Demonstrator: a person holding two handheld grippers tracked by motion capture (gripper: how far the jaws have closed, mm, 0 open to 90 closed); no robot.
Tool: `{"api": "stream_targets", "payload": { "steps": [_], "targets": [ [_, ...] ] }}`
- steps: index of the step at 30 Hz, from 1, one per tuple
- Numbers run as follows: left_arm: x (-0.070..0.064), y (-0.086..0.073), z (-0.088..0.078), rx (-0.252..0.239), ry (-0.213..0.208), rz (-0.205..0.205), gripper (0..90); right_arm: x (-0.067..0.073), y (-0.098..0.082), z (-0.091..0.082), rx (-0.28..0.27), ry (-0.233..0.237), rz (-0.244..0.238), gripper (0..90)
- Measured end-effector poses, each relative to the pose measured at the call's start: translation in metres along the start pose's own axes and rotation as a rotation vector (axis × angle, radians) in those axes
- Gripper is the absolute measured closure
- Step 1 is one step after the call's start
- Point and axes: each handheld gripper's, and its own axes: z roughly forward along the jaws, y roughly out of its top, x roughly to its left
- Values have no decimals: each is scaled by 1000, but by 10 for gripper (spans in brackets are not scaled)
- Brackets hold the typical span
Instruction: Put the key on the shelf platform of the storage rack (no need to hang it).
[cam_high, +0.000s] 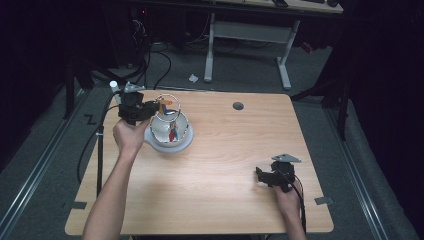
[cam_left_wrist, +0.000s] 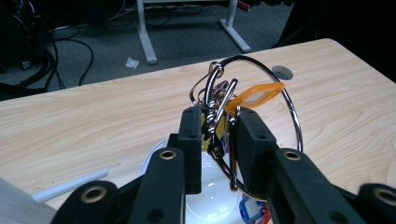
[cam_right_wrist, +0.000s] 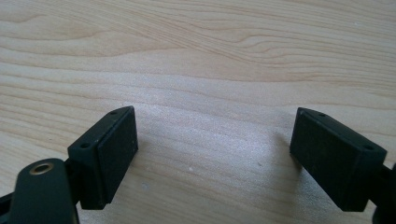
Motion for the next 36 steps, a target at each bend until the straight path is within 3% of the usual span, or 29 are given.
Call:
{"api": "stream_targets", "payload": {
  "steps": [21,31,36],
  "targets": [
    [-1,-24,12,43,-11,-21,733,0,0,0,-1,0,0,152],
    [-9,-27,22,67,9,14,733,0,0,0,-1,0,0,152],
    [-10,-32,24,67,-1,5,734,0,0,0,0,0,1,152]
  ]
}}
